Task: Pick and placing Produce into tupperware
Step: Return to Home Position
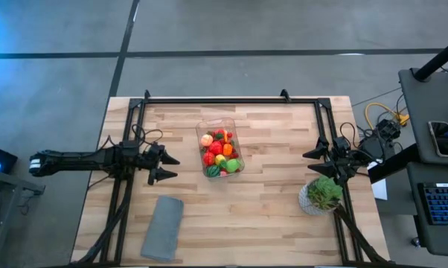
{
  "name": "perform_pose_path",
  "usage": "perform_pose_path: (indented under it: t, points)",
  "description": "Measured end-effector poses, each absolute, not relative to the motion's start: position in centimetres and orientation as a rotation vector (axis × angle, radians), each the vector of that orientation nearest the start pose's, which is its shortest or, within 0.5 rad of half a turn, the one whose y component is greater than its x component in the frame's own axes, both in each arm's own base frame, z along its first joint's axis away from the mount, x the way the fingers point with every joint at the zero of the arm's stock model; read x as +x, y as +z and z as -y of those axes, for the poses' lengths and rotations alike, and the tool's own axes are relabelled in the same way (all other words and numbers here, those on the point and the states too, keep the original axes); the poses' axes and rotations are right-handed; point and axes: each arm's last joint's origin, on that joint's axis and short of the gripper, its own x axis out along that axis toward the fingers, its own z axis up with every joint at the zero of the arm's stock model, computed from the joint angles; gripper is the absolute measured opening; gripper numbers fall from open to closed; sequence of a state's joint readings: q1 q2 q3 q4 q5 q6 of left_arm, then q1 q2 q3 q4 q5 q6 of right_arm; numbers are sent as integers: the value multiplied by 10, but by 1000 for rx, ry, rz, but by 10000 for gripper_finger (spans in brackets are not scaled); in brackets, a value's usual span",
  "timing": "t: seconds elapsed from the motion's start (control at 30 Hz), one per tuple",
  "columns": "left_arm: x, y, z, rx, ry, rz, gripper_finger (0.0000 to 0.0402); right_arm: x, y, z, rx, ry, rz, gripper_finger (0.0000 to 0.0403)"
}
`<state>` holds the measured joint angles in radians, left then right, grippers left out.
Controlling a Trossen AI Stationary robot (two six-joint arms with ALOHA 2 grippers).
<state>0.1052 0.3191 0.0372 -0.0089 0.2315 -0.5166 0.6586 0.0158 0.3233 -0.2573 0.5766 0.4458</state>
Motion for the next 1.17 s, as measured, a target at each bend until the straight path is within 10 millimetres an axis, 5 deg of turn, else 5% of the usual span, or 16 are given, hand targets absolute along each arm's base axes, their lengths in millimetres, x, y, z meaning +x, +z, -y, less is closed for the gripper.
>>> perform_pose_path:
  t: [1.17]
  points:
    - [113,148,-5,-561,-48,-314,314,60,244,-26,475,90,22,248]
